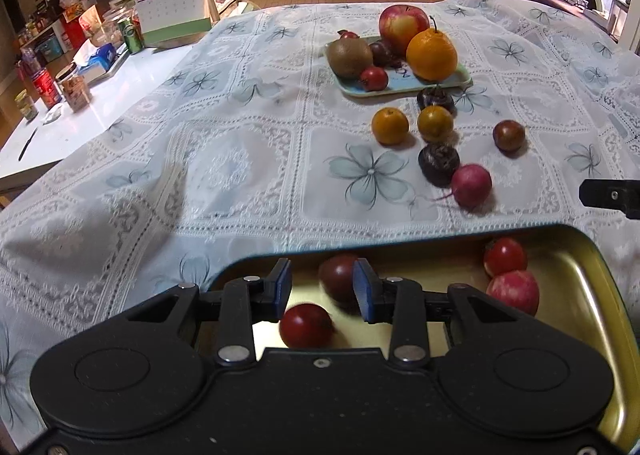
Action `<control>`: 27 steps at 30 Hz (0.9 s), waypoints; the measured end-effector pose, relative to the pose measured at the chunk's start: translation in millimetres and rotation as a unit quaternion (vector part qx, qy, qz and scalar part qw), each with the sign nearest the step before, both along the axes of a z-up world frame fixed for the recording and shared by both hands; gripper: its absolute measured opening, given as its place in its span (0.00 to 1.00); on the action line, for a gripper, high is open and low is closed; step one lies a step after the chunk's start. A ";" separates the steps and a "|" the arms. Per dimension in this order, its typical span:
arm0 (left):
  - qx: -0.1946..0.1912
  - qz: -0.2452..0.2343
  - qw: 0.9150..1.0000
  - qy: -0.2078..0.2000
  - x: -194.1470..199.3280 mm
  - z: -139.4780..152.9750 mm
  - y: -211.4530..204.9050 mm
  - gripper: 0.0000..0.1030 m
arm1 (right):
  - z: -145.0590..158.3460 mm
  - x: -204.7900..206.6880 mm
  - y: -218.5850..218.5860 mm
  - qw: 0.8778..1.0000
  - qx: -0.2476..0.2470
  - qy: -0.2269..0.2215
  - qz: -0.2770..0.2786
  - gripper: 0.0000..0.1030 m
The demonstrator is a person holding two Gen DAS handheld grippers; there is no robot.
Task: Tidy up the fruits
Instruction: 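Move both fruits over the gold tray and open both grippers to release, then grasp the brown tomato with the right gripper while the left grasps an orange tomato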
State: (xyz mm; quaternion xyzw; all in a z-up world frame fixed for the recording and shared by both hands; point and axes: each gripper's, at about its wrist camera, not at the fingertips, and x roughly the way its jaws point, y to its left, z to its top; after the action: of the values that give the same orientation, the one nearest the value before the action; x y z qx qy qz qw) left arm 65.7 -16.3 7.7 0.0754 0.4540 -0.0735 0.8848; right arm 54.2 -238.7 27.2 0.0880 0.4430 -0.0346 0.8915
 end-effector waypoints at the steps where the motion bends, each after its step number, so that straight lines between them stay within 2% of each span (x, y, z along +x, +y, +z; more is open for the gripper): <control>1: -0.001 -0.001 1.000 -0.001 4.2 1.1 -1.3 0.43 | -0.6 7.2 -2.6 1.000 0.002 0.001 -0.004 0.44; 7: 0.001 0.005 1.000 -0.006 29.4 4.9 -6.0 0.43 | -6.3 51.7 -15.8 0.998 0.045 0.025 -0.030 0.44; 18: 0.005 0.013 1.000 -0.001 50.3 0.6 -8.7 0.43 | -20.5 103.1 -17.2 0.996 0.048 0.036 -0.067 0.45; 27: 0.015 0.014 1.000 0.007 61.0 -4.2 -10.7 0.43 | -44.3 125.3 -13.9 0.993 0.052 0.071 -0.076 0.45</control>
State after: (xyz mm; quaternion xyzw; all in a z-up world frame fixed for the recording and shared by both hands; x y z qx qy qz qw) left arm 126.7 -27.0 3.5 0.0819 0.4625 -0.0543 0.8812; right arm 179.5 -252.6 -17.1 0.1649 0.4985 -0.0854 0.8468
